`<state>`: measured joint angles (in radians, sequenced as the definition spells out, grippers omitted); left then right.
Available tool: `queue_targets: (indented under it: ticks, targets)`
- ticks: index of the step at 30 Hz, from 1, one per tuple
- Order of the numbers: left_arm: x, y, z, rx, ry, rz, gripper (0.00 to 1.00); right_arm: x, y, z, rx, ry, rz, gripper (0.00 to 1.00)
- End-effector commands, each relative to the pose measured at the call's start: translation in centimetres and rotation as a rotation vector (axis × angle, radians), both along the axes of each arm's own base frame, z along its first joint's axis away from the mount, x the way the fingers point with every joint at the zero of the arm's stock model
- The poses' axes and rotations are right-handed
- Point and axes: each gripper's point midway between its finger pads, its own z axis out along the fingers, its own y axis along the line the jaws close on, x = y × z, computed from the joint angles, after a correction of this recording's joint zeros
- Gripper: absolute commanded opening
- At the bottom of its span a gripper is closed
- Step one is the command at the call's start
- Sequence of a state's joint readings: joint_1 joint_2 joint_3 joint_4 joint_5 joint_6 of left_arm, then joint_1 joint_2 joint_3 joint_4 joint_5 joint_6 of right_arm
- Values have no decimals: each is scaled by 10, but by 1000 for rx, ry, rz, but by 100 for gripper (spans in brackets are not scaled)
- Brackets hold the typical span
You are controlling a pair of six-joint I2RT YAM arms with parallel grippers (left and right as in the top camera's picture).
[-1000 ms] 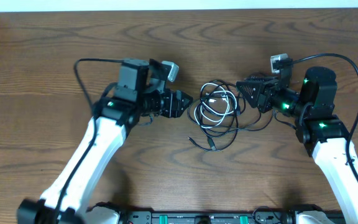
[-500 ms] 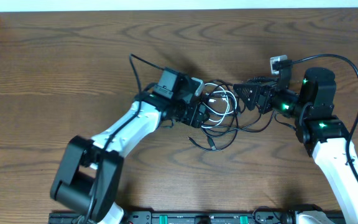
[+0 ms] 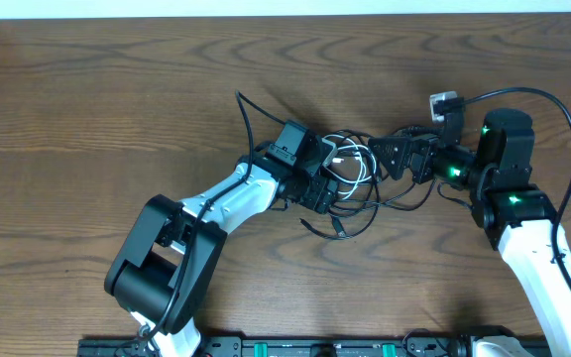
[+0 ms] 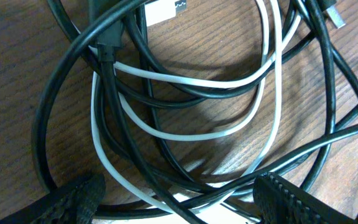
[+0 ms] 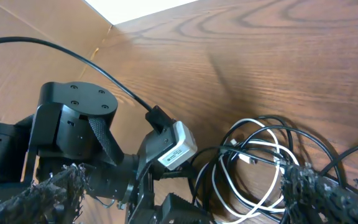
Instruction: Untangle cables
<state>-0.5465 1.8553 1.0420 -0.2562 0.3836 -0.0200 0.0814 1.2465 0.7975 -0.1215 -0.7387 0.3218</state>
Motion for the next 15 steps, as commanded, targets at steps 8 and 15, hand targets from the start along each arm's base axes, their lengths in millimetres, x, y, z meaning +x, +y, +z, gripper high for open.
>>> queue_targets:
  ticks: [8, 15]
  targets:
    - [7, 0, 15, -3, -30, 28, 85, -2, -7, -9, -23, 46, -29, 99]
    - [44, 40, 51, 176, -270, 178, 90, -2, -11, -16, -44, 73, -55, 99]
